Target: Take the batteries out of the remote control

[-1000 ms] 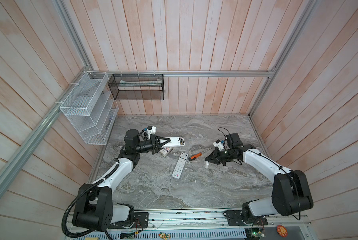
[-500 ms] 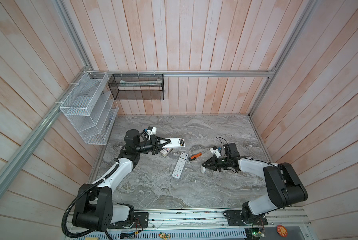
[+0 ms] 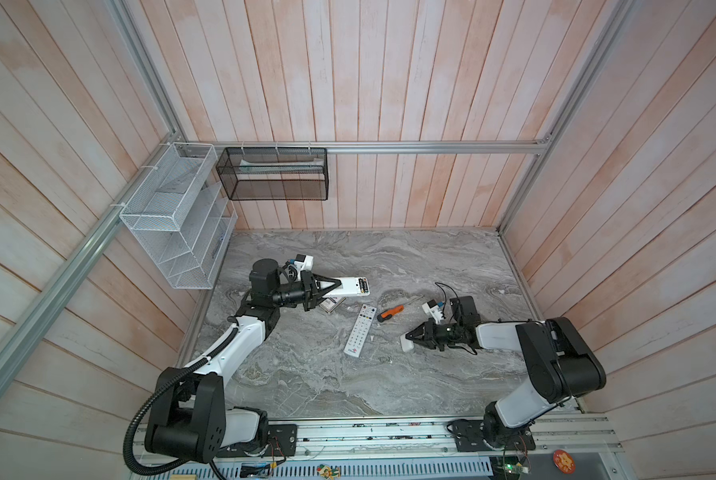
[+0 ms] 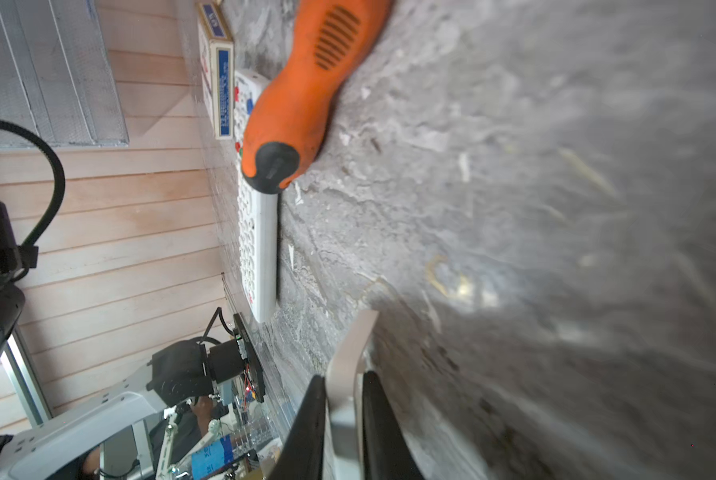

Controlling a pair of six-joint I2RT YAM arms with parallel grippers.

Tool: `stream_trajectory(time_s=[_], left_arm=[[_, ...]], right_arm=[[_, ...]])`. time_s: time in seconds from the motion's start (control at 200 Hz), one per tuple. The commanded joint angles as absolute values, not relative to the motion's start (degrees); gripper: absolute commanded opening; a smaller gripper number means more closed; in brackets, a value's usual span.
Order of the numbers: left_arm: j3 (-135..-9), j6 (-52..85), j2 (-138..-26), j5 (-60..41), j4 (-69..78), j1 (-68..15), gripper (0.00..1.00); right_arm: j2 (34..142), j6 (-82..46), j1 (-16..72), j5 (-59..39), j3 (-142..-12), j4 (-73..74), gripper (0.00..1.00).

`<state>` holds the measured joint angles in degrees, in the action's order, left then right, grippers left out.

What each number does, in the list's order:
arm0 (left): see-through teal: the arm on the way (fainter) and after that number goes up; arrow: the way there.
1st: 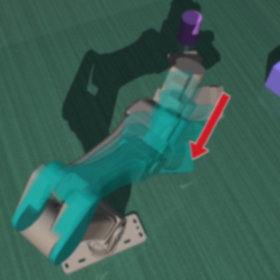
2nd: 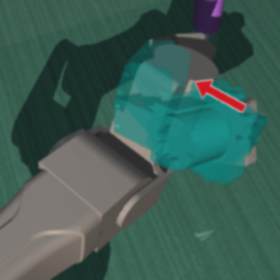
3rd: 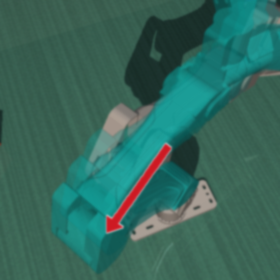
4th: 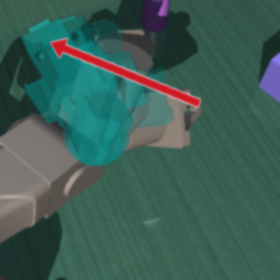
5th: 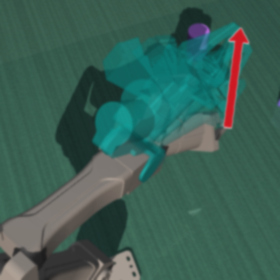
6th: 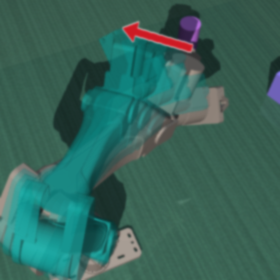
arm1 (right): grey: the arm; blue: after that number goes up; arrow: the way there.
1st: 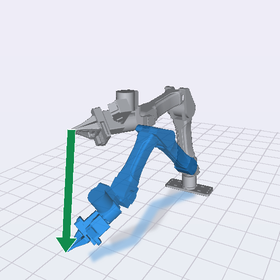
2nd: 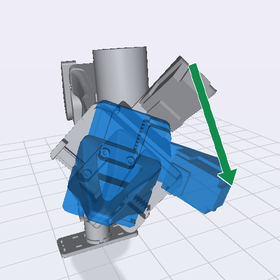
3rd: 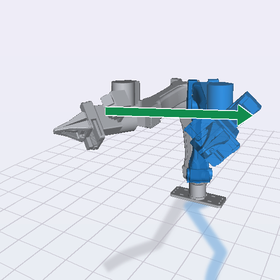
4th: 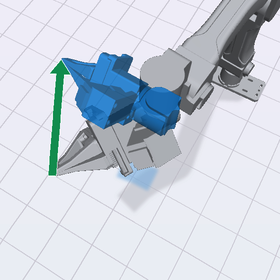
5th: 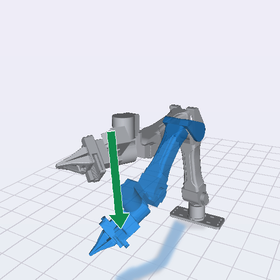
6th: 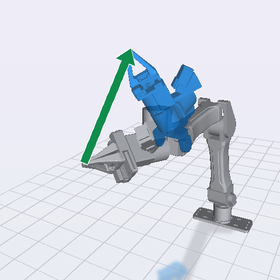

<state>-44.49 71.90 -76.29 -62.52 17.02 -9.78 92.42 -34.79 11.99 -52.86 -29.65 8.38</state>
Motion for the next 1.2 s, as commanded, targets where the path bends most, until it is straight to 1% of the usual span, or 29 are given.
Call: stream_trajectory(time_s=[0.0,0.18,0.285,0.36,0.475,0.53,0.6,0.68,0.735,0.795,0.87,0.935,1.075,1.195], left_arm=[[-46.12,70.58,-76.01,-62.49,17.41,-9.49,0.0],[-46.66,70.57,-76.56,-62.75,17.32,-9.49,0.0],[-46.58,70.32,-76.56,-62.84,17.23,-9.49,0.0],[-46.28,70.05,-76.55,-62.93,17.19,-9.54,0.0],[-45.37,69.94,-76.56,-62.93,17.82,-9.49,0.0],[-45.0,70.0,-76.64,-62.93,18.27,-9.5,0.0],[-44.67,70.0,-76.64,-63.02,18.71,-9.5,0.0],[-44.34,69.49,-76.64,-63.28,18.72,-9.49,0.0],[-44.06,69.22,-76.65,-63.52,18.63,-9.49,0.0],[-43.71,68.91,-76.64,-63.84,18.63,-9.49,0.0],[-43.33,68.98,-76.64,-64.24,18.99,-9.5,0.0],[-43.23,69.32,-76.77,-64.74,19.74,-9.52,0.0],[-43.78,70.52,-77.66,-66.39,21.88,-9.5,0.0],[-44.3,70.29,-78.24,-67.97,22.24,-9.49,0.0]], right_arm=[[93.24,-31.46,10.87,-51.93,-28.83,5.98,0.25],[92.66,-29.14,8.59,-50.46,-28.77,2.14,0.43],[90.61,-27.67,6.64,-47.77,-29.37,-2.31,0.5],[88.7,-26.48,5.57,-43.18,-31.33,-8.5,0.52],[85.13,-24.86,5.45,-32.02,-36.67,-18.69,0.57],[83.32,-24.29,5.43,-26.57,-40.23,-23.52,0.62],[81.23,-23.51,5.54,-24.54,-44.84,-27.33,0.68],[79.13,-22.78,5.8,-26.33,-49.86,-29.06,0.77],[78.13,-22.4,6.21,-30.93,-53.43,-28.9,0.8],[77.59,-23.58,6.95,-37.93,-56.59,-27.18,0.82],[77.76,-28.47,8.57,-48.38,-58.87,-21.92,0.83],[78.58,-32.67,12.09,-54.41,-60.98,-17.07,0.83],[83.22,-33.46,22.17,-57.19,-68.67,-16.69,0.83],[87.82,-31.14,26.96,-54.55,-74.47,-21.52,0.83]])
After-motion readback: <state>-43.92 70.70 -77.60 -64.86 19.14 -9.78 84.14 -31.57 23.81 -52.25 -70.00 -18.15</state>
